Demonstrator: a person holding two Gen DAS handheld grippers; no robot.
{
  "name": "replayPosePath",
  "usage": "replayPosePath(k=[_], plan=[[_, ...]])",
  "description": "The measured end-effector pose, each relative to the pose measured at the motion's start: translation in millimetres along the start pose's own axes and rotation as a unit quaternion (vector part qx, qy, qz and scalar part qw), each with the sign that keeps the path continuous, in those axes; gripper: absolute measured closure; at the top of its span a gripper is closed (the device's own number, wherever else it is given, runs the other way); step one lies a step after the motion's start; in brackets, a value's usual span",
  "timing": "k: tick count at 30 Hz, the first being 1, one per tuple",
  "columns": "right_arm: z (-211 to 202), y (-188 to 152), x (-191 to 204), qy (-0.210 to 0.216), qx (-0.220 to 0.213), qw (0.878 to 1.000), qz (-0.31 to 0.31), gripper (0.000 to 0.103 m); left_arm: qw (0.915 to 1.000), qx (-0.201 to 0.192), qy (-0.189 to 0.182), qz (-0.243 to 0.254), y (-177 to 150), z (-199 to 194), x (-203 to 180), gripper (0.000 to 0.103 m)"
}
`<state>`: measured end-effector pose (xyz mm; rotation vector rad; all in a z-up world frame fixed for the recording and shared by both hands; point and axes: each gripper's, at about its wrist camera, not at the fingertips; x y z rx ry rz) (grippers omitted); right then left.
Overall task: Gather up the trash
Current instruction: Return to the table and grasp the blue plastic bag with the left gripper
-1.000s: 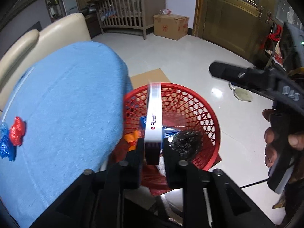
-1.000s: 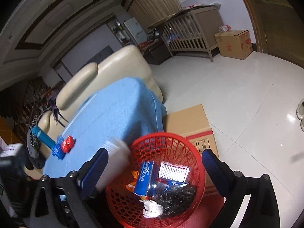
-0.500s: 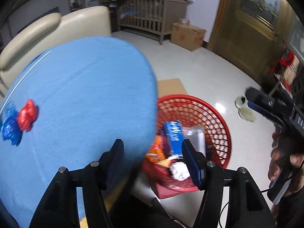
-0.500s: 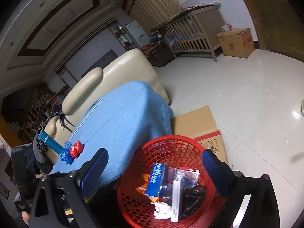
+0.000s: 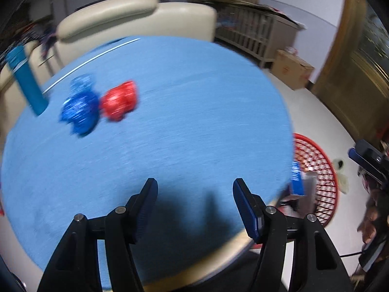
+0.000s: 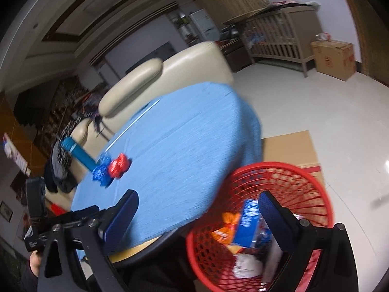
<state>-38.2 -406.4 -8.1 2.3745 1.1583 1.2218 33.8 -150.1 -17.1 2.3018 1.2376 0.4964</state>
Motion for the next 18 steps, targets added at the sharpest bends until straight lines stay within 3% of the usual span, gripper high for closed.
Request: replayPosePath(k=[9, 18], plan=[[45, -24, 50, 0.004, 0.055, 0.997, -0.051, 0.003, 0.9962, 0.002, 0.049, -0.072, -21, -7, 70, 0.038], [73, -34, 70, -0.001, 0.085, 0.994, -0.066, 0.003, 0.9896, -0.019, 0.072, -0.123, 31, 9, 139, 0.033]])
Point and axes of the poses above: each gripper's, at about its wrist camera, not at the fingertips, and z roughly the way its jaws point, x to its left, y to its top, and after that the axes turned 15 degrees about z, right-handed
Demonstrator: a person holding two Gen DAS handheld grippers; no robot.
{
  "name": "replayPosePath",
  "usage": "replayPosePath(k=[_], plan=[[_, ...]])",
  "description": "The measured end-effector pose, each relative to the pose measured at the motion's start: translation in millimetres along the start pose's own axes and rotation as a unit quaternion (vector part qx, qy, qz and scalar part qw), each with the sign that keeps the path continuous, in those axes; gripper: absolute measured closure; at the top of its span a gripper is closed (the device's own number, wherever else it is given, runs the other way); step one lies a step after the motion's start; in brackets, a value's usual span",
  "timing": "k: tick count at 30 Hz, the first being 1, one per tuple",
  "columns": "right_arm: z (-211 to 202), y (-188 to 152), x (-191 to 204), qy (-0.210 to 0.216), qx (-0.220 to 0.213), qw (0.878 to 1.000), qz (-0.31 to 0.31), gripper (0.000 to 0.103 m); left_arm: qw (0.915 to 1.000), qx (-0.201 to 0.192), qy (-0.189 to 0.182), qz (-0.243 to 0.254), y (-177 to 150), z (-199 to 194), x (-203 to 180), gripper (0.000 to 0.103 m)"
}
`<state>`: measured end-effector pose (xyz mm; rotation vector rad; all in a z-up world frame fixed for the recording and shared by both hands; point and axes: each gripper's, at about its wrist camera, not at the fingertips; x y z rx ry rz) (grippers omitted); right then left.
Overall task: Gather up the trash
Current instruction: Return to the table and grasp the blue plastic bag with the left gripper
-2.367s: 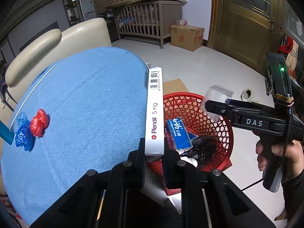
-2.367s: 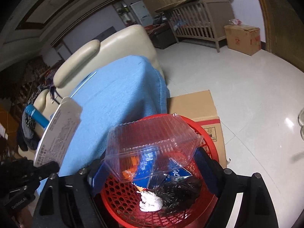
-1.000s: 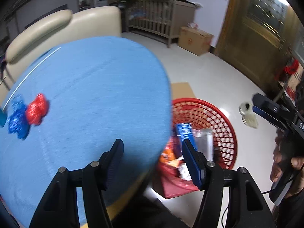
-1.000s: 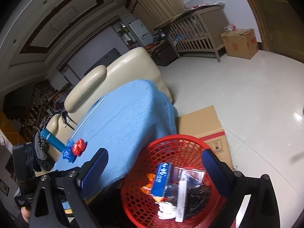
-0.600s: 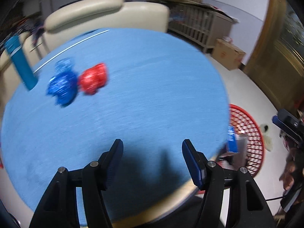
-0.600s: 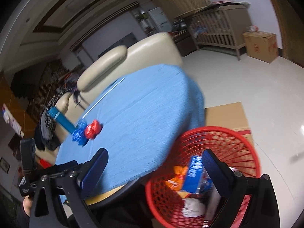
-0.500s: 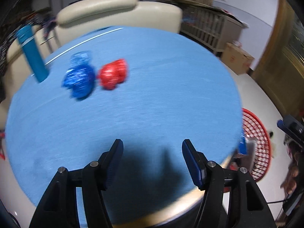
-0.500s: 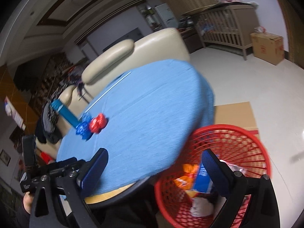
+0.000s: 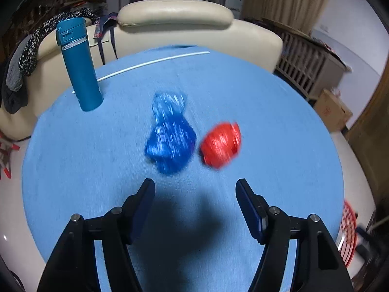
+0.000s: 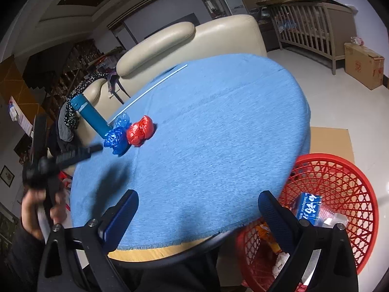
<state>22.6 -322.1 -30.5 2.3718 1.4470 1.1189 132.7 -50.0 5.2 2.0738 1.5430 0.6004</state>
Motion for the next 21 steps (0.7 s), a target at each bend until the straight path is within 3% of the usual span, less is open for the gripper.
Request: replayPosePath(k=[6, 13, 15, 17, 21], plan=[[17, 6, 6, -0.005, 0.016, 1.000, -0.003, 0.003, 0.9994, 0.022, 0.006, -0.026, 38, 42, 22, 0.033], [35, 15, 19, -0.016, 0.031, 0.999, -0.012, 0.003, 0.9983, 0.046, 0.016, -0.030, 45, 88, 35, 0.034], [42, 18, 24, -0.018, 0.036, 0.999, -0.016, 0.003, 0.9975, 0.059, 0.001, -0.039, 39, 99, 43, 0.049], [52, 23, 32, -0.020, 0.041, 0.999, -0.022, 0.003, 0.9971, 0.059, -0.015, -0.045, 31, 101, 51, 0.054], [75, 31, 52, -0.019, 0.049, 0.998, -0.040, 0.003, 0.9978, 0.044, -0.011, -0.047, 14, 89, 66, 0.060]])
Point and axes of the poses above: each gripper's, at about its wrist camera, not at the fingertips, and z roughly the way its jaws point, x to its left, y to its top, and after that the axes turned 15 degrees about z, right-handed
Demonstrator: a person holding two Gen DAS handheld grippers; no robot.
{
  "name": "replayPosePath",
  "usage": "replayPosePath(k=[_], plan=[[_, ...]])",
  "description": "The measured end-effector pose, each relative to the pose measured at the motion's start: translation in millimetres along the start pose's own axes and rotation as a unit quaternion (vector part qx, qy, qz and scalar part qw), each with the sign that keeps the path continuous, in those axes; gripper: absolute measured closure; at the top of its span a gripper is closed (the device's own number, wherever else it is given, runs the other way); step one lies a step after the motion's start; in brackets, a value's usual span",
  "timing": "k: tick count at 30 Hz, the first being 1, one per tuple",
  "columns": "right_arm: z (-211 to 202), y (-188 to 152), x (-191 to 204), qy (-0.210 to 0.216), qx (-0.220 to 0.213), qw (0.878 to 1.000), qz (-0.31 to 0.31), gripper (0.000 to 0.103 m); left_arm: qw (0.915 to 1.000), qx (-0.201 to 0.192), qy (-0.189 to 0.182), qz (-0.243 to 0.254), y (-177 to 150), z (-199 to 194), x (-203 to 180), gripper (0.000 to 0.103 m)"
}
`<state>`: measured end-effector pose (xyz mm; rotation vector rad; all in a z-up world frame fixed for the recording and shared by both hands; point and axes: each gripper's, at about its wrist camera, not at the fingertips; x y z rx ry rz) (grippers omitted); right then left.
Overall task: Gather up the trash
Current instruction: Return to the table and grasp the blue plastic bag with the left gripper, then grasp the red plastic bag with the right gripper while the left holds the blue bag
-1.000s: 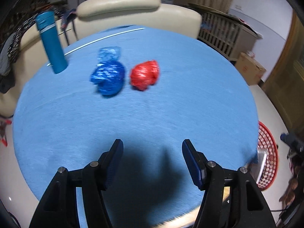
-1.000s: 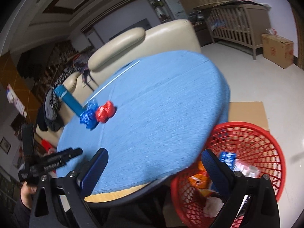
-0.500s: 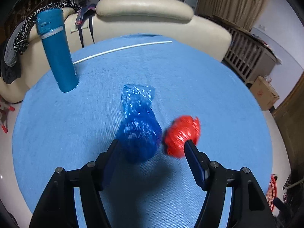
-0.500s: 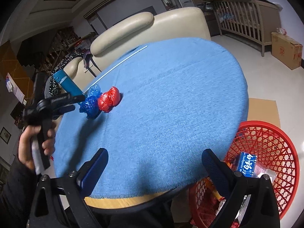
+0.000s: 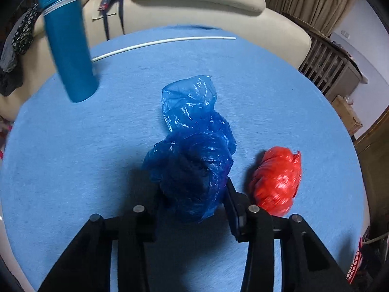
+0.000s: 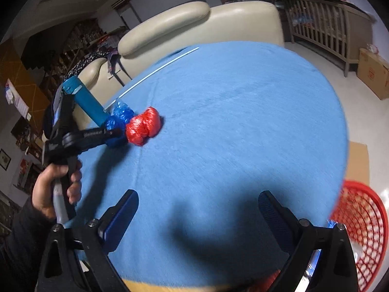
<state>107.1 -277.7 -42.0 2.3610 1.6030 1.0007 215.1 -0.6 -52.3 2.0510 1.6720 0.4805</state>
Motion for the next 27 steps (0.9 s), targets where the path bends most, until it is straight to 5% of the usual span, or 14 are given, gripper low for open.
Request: replayPosePath(k=[8, 20, 22, 27], plan=[[61, 34, 66, 0.014, -0.002, 1.000, -0.006, 0.003, 0.9992, -0.013, 0.025, -0.027, -47, -33, 32, 0.060], [153, 60, 136, -0.061, -0.007, 0.998, -0.027, 0.005, 0.9984, -0.019, 0.045, -0.028, -68, -49, 41, 0.060], [165, 54, 136, -0.071, 0.016, 0.997, -0.037, 0.040, 0.9985, -0.018, 0.043, -0.031, -67, -49, 41, 0.060], [151, 44, 135, -0.062, 0.007, 0.996, -0.060, 0.042, 0.9987, -0.017, 0.043, -0.023, -69, -51, 35, 0.060]])
Point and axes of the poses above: each gripper's, at about its wrist camera, not at the fingertips, and z roughly the way its jaws point, x to its left, y to its top, and after that the axes turned 15 degrees about z, right-handed
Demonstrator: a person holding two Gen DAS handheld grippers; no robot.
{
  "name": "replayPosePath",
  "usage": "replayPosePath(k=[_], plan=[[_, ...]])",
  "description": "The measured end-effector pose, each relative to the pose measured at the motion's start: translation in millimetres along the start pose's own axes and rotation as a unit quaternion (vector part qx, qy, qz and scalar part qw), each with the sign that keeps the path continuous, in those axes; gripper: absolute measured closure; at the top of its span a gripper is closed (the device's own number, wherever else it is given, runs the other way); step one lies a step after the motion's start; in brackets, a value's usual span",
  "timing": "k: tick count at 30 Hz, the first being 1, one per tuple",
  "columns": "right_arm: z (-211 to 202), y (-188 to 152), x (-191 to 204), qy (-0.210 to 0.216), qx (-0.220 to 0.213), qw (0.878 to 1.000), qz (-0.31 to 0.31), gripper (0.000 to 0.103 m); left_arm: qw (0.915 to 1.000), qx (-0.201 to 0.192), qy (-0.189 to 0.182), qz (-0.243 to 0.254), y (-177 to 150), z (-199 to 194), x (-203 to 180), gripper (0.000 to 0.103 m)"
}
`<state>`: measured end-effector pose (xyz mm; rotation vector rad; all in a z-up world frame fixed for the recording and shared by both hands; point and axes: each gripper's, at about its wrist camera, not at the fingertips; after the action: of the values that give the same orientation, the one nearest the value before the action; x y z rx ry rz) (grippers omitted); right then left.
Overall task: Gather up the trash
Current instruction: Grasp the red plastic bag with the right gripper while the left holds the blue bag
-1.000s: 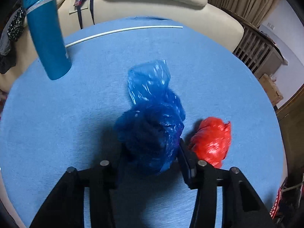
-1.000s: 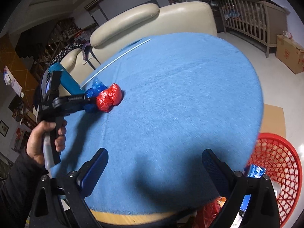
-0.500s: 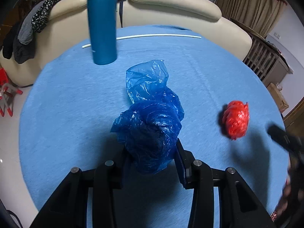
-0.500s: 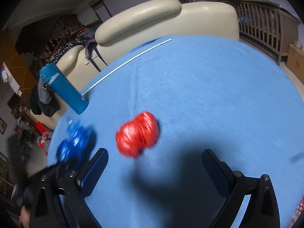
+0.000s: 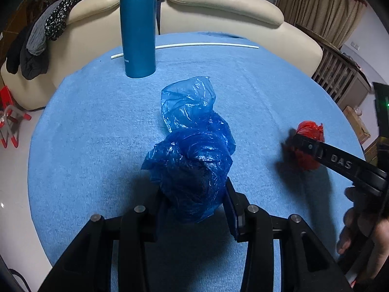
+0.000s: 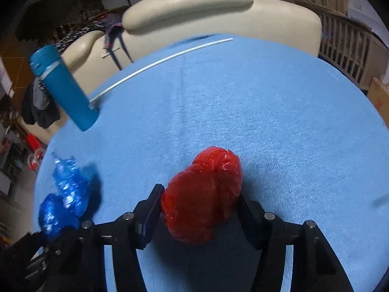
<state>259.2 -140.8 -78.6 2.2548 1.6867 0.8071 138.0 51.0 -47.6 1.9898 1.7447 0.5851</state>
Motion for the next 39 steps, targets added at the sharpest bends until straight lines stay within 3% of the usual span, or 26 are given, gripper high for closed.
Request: replayPosePath(k=[7, 18, 39], plan=[[-49, -23, -13, 0.018, -0.024, 0.999, -0.020, 0.042, 0.9997, -0.003, 0.001, 0.022, -4, -16, -27, 0.060], [-118, -68, -66, 0.040, -0.050, 0.998, 0.015, 0.042, 0.9981, -0.002, -0.008, 0.061, -23, -44, -81, 0.060], [-191, -111, -121, 0.057, -0.091, 0.993, 0.050, 0.042, 0.9920, -0.024, -0.009, 0.124, -42, -90, -148, 0.060]])
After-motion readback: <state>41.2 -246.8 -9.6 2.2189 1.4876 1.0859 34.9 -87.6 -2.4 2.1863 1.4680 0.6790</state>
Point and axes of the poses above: each gripper's, at about its wrist camera, not at the fingertips, and z roughly the way its jaws point, x to its left, y to its top, and after that the axes turned 15 degrees about z, right-handed
